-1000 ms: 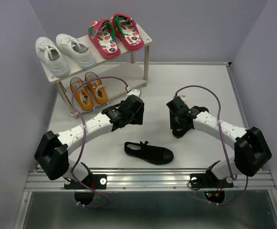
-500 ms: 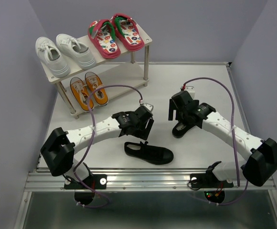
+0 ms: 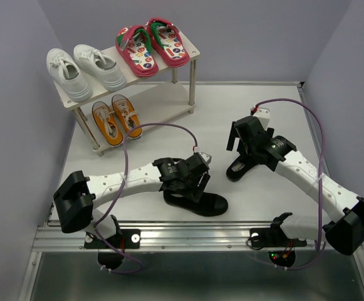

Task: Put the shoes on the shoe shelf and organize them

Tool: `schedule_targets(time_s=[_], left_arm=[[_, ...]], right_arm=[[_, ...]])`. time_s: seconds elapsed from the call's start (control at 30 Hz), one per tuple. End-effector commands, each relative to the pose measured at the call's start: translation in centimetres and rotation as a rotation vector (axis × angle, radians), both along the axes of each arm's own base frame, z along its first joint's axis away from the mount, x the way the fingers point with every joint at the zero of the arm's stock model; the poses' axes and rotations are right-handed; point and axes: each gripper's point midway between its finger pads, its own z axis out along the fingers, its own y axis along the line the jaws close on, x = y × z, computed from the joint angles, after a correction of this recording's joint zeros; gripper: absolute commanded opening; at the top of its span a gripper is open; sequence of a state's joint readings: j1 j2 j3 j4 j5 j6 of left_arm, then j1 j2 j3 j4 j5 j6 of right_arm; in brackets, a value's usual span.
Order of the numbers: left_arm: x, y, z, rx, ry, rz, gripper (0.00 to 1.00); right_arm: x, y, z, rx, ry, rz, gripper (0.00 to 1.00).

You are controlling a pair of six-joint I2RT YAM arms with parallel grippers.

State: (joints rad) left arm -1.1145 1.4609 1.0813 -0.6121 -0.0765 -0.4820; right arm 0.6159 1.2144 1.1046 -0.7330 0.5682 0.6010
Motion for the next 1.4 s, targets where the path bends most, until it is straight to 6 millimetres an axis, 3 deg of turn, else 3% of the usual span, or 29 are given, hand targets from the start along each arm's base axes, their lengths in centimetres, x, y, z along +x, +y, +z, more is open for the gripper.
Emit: schedule_targets(time_s=[0.0,0.1,0.2,0.47,0.73,0.9,0.93,0.97,1.1,1.37], left_arm=[[-0.6,-2.0,1.0,-0.069,0.018,0.028,0.75],[0.5,-3.1,1.1,-0.101,-0.014,0.076,0.7],[0.2,-3.5,0.8,-0.113,0.013,0.102,0.69],[1.0,-2.8,-1.7,-0.015,0.014,0.215,0.63],[0.2,-1.4,-2.3,0.038,0.028,0.265,0.61],[0.6,-1.4,-3.1,0.054,0.012,0.259,0.28],[0.9,-1.6,-3.0,0.055,0.003,0.257,0.11],[1.3,-2.1,-2.5,0.046,-0.008,0.255,0.0],[3.7,-2.8,0.5,-0.066,-0.025,0.303,0.0],[13.3,-1.0,8.3,-0.384,-0.124,0.595,0.0]], right_arm=[[0.1,-0.5,0.8,0.015,-0.031,-0.04,0.98],[0.0,-0.5,0.9,0.026,-0.035,-0.043,0.99],[-0.1,-0.7,1.1,0.025,-0.042,-0.046,0.99],[0.3,-0.5,0.8,0.015,-0.033,-0.046,1.0],[0.4,-0.6,0.9,0.007,-0.036,-0.047,1.0],[0.4,-0.6,0.7,0.013,-0.035,-0.054,1.0],[0.4,-0.6,0.8,0.012,-0.037,-0.054,1.0],[0.4,-0.7,1.0,0.009,-0.043,-0.056,1.0],[0.4,-1.3,1.9,0.0,-0.075,-0.071,1.0],[-0.4,-2.6,3.9,0.004,-0.141,-0.088,1.0]])
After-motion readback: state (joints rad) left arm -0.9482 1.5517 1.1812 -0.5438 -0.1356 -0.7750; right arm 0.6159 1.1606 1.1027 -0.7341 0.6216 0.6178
